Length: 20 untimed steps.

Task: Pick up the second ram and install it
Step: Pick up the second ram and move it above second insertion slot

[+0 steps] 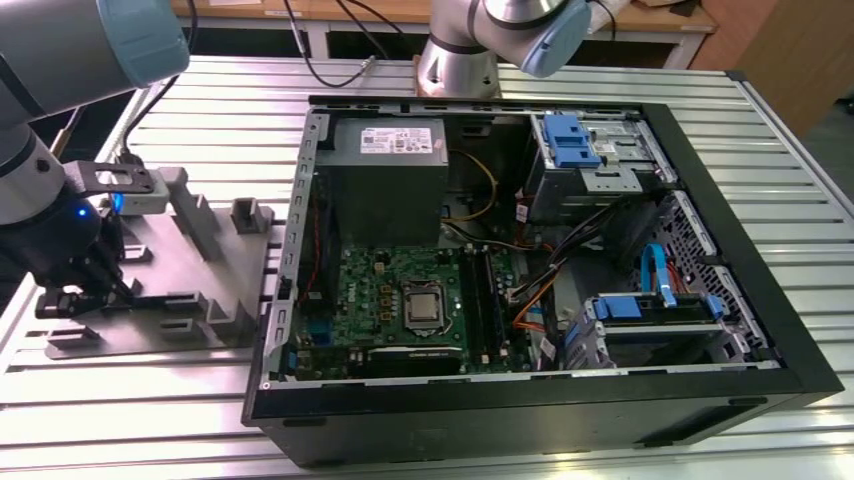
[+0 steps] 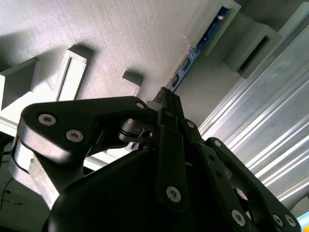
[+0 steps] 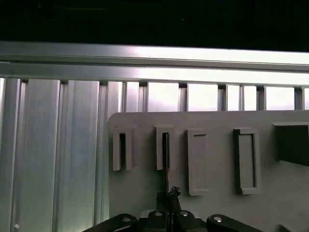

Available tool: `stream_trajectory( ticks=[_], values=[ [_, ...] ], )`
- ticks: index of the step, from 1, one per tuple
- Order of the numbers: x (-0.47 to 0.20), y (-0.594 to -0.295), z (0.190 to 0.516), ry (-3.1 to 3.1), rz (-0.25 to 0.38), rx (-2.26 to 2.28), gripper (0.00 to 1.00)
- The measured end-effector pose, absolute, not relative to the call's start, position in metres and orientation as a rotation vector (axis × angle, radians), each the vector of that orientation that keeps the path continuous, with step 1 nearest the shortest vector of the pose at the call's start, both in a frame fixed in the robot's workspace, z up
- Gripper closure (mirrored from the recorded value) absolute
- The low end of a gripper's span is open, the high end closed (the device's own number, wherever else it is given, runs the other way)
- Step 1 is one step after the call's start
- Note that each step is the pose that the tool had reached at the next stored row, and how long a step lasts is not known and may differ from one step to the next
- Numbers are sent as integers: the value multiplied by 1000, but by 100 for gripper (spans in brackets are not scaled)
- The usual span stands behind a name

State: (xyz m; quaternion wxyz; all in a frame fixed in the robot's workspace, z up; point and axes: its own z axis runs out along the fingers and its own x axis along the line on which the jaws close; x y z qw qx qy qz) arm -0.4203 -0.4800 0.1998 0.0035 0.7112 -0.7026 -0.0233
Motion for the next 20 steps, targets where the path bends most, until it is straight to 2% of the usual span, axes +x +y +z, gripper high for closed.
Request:
stream_trajectory(
  ticks=[20],
  values=[
    [-420,-480,203,-2175,-73,2255,88]
  ],
)
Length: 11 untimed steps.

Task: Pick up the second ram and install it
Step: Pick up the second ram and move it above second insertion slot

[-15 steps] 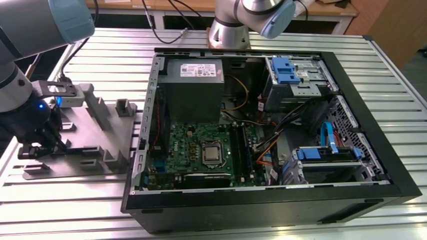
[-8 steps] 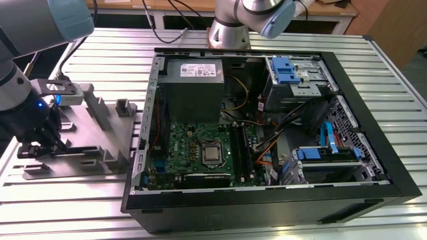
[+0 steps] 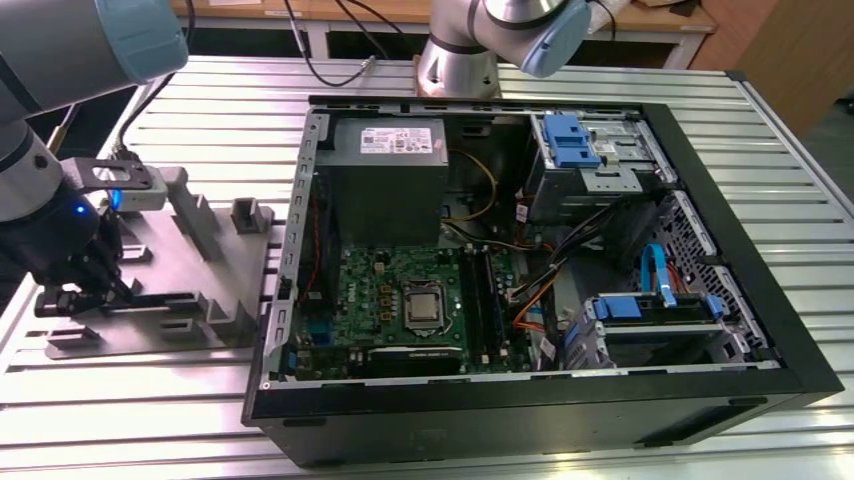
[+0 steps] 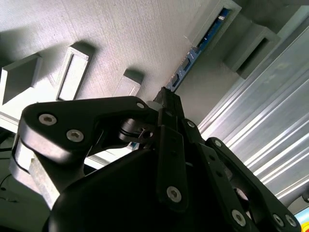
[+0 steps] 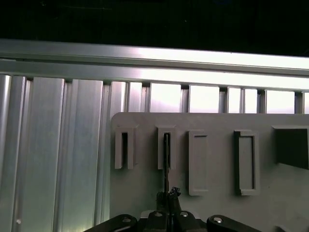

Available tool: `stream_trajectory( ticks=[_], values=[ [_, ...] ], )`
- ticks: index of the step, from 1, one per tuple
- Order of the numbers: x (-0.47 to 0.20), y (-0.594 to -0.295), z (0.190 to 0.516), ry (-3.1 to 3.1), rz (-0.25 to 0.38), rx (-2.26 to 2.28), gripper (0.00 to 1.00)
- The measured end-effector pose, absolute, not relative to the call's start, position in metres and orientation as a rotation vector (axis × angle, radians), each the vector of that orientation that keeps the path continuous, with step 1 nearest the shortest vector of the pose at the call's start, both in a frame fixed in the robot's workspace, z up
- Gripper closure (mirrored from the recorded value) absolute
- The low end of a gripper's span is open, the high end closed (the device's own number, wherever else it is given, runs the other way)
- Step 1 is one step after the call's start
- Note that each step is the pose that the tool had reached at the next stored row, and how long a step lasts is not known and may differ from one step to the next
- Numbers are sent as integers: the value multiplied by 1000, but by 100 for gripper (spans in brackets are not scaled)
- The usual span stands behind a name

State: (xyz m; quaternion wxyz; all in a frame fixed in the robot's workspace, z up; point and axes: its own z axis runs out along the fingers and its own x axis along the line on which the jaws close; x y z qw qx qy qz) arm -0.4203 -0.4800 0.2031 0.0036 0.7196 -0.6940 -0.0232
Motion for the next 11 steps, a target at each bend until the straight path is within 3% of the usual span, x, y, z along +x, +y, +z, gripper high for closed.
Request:
stream_trajectory(
  ticks=[11],
  values=[
    [-420,-480,223,-2175,-73,2255,88]
  ],
)
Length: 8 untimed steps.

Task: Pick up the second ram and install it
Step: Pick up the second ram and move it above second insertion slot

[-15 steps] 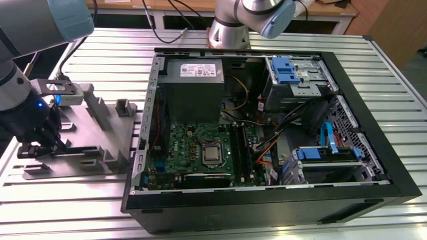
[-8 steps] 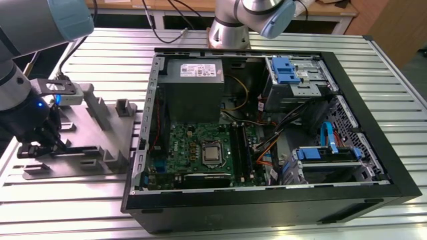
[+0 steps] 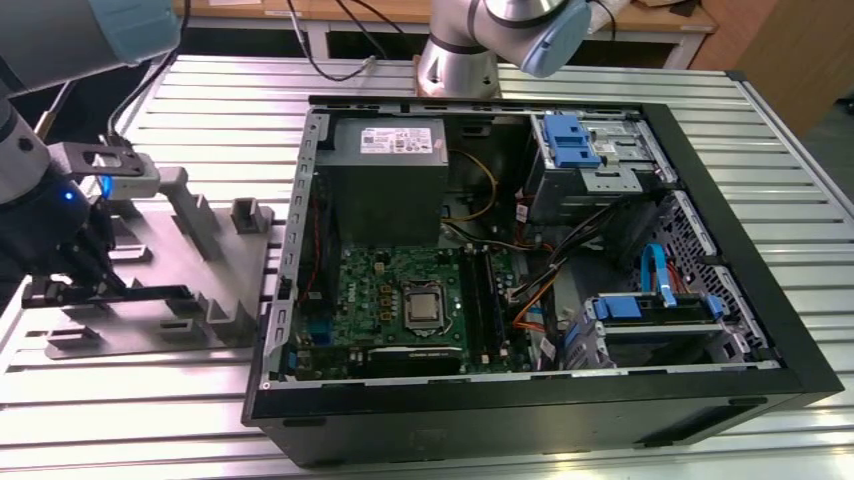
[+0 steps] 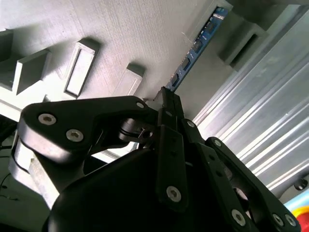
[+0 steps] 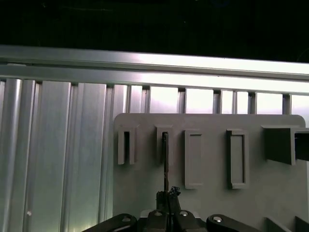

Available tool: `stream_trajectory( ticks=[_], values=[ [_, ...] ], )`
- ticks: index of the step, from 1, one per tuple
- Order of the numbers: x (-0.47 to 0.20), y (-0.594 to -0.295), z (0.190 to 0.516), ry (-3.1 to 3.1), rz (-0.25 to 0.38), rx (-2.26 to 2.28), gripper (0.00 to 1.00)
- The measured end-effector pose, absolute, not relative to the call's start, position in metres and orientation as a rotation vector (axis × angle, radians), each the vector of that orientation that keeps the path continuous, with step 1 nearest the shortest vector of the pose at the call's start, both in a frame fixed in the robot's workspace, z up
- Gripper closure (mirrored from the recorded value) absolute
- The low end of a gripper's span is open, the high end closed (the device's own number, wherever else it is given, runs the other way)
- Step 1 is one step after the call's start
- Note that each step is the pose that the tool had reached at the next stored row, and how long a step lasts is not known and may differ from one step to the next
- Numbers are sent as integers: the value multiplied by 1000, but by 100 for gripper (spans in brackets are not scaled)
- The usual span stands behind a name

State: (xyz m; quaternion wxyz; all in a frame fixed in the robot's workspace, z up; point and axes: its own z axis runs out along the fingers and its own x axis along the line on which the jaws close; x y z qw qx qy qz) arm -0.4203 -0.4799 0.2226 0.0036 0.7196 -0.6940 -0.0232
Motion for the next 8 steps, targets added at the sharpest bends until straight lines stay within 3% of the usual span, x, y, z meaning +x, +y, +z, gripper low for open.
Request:
stream_trajectory(
  ticks=[8],
  values=[
    [-420,-480,241,-2175,-73,2255,88]
  ],
)
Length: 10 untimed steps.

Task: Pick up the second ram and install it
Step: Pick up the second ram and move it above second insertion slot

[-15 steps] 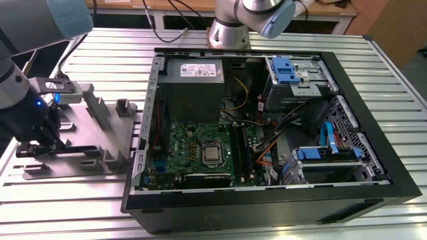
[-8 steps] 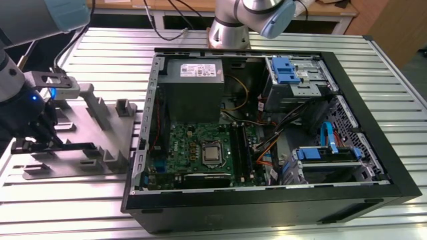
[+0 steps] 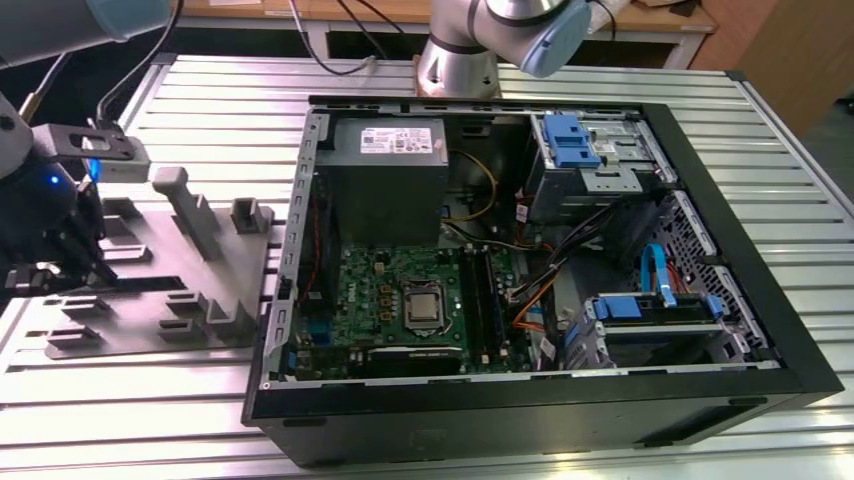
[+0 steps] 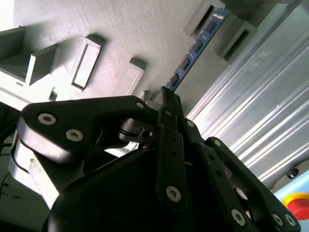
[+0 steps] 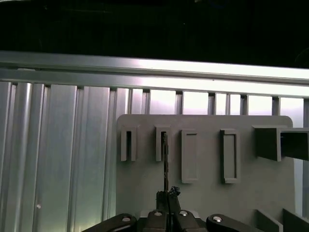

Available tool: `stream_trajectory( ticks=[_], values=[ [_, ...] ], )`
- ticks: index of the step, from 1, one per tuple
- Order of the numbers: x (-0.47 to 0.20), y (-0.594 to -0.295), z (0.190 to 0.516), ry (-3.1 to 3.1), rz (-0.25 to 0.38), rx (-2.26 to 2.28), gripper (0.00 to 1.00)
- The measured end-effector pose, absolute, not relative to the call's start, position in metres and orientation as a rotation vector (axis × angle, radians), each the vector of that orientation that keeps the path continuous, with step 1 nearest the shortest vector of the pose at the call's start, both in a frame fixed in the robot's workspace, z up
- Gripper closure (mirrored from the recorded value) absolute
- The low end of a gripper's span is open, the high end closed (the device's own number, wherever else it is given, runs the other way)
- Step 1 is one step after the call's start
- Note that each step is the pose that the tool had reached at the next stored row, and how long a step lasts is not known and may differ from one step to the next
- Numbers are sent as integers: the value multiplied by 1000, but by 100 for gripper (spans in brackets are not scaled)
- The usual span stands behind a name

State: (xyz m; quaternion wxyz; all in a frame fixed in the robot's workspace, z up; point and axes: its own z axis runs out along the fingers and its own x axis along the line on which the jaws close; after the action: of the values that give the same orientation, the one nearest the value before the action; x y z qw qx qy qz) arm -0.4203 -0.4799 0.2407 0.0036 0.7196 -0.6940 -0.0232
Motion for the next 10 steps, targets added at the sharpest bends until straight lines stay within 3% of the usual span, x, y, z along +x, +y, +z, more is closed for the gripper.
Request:
stream_trajectory(
  ticks=[10],
  values=[
    [-420,-480,264,-2175,-73,2255,88]
  ],
)
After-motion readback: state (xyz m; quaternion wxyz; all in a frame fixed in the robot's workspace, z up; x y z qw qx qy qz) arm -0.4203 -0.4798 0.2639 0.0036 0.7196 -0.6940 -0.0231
